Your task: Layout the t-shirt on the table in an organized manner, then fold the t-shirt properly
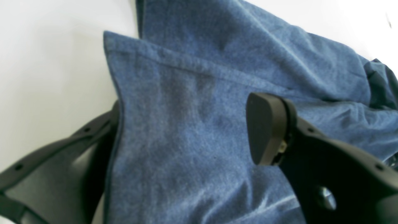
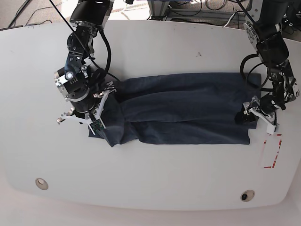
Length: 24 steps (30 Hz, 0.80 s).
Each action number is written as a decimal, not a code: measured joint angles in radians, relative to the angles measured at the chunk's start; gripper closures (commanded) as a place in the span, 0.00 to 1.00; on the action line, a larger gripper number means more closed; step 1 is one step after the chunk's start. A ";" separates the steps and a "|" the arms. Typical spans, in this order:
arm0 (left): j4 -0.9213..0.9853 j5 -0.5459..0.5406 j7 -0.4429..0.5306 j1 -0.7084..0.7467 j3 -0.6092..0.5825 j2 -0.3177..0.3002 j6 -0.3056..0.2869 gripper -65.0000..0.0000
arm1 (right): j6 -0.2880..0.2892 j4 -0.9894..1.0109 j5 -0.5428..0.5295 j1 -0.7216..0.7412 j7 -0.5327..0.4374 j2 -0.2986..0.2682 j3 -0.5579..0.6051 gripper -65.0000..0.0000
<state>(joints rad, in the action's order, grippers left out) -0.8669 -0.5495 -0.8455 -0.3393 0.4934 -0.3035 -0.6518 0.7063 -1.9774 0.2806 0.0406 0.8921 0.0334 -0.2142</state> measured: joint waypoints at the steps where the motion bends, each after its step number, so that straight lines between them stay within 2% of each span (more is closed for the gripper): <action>1: 0.000 0.000 0.000 -0.002 0.000 0.000 0.000 0.29 | 0.000 0.000 0.000 0.000 0.000 0.000 0.000 1.00; 16: -0.002 0.008 -0.015 -0.004 0.001 -0.024 0.003 0.29 | 0.000 0.000 0.000 0.000 0.000 0.000 -0.001 1.00; 24: -0.126 0.014 -0.051 0.006 0.001 -0.022 0.007 0.29 | 0.000 0.000 0.001 0.000 0.000 0.000 0.000 1.00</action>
<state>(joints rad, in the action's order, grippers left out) -0.9924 -0.5358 -0.8963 -0.3328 0.4946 -0.3252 -0.6449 0.7063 -1.9774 0.2813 0.0406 0.8921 0.0330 -0.2146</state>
